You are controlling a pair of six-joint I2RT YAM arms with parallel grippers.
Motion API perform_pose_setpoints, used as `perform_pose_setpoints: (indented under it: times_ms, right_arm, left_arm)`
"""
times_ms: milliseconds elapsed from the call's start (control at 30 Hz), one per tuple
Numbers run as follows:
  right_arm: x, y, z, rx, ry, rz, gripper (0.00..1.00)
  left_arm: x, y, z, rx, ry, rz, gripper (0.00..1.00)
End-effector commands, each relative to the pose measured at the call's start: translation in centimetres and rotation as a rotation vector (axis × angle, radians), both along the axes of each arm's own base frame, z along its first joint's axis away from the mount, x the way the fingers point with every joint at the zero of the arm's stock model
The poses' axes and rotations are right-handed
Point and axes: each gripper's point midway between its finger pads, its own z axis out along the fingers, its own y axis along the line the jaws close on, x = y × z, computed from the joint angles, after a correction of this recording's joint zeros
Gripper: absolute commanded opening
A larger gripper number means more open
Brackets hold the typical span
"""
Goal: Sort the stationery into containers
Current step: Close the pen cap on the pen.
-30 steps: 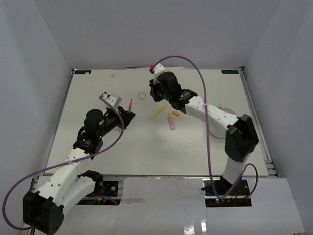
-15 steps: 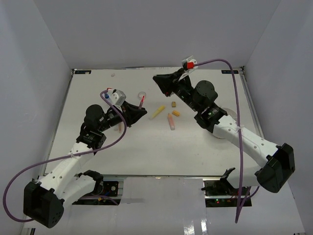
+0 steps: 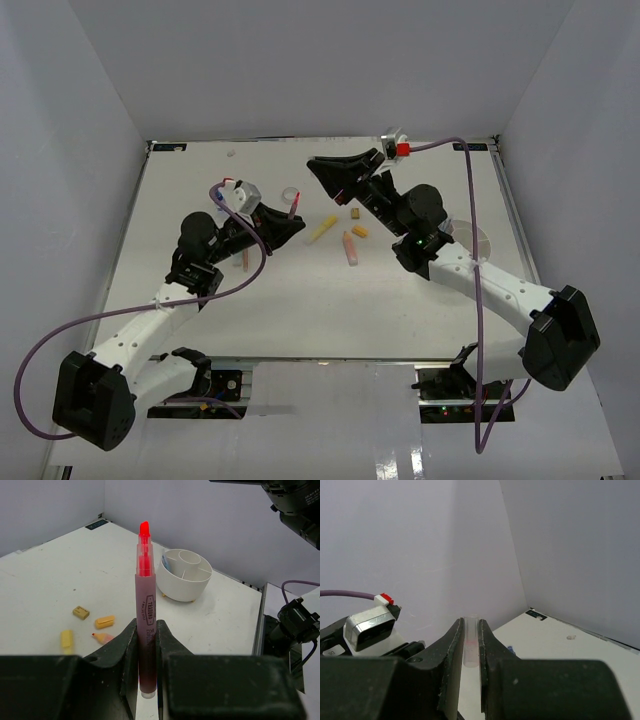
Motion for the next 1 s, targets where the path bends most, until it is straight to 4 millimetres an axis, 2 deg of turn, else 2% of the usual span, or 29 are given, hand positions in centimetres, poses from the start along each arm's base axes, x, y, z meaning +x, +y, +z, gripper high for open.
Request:
perform_pose_setpoints:
  times_ms: [0, 233, 500, 967]
  right_arm:
    - [-1.4, -0.3, 2.1, 0.083, -0.077, 0.046, 0.08]
    - [-2.2, 0.8, 0.9, 0.077, -0.089, 0.123, 0.08]
    - [-3.2, 2.2, 0.6, 0.089, -0.085, 0.206, 0.08]
    - [-4.0, 2.7, 0.6, 0.098, -0.079, 0.248, 0.08]
  left_arm:
    - [-0.6, 0.2, 1.3, -0.029, -0.051, -0.001, 0.0]
    - [-1.1, 0.3, 1.2, -0.038, -0.048, -0.005, 0.0]
    - [-1.3, 0.4, 1.3, -0.036, -0.058, -0.001, 0.0]
    - [-1.3, 0.5, 1.3, -0.035, -0.058, 0.0, 0.0]
